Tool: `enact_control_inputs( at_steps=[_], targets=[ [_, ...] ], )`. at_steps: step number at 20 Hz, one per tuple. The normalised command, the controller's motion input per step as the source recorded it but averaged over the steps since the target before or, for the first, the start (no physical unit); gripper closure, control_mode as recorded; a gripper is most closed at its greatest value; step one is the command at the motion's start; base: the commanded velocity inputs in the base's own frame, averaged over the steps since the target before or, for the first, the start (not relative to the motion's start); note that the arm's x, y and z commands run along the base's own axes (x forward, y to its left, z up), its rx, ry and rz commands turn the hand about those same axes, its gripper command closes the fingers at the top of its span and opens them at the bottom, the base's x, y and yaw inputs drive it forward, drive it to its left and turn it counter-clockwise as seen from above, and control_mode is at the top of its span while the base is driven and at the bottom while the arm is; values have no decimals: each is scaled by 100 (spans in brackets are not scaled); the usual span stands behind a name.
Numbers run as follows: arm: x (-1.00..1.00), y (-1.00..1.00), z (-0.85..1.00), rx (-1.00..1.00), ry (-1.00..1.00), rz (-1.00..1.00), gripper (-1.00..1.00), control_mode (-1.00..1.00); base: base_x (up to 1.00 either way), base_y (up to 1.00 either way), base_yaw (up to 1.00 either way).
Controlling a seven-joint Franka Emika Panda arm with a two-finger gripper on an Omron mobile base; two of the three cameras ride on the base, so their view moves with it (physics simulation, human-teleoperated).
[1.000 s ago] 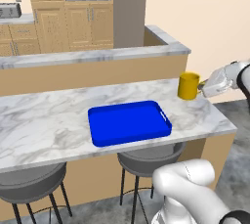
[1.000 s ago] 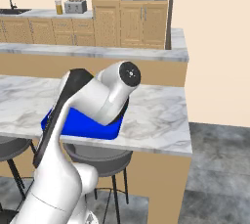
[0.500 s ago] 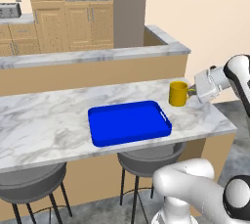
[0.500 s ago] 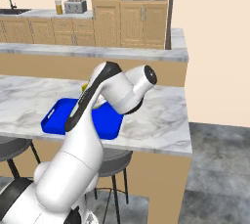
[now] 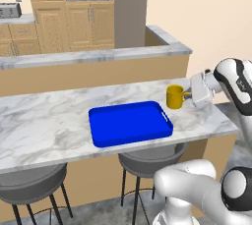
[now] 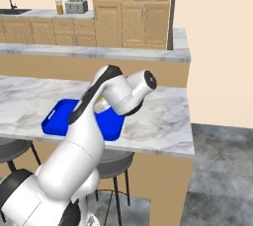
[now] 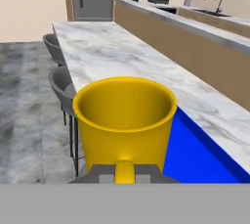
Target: There is a tray on the dining counter. Grab the cup, mug, and pitcher and place them on the tray. The pitcher may be placed next to the tray if it cannot fit the tray.
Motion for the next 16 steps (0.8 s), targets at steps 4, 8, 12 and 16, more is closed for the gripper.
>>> enact_control_inputs(
  at_steps=[4, 8, 12, 16],
  targets=[
    [10, 26, -32, 0, -16, -16, 100, -100, 0, 0, 0],
    [6, 3, -33, 0, 7, -2, 100, -100, 0, 0, 0],
    [19, 0, -9, 0, 16, 12, 100, -100, 0, 0, 0],
    [38, -1, -19, 0, 7, 17, 100, -100, 0, 0, 0]
  ],
)
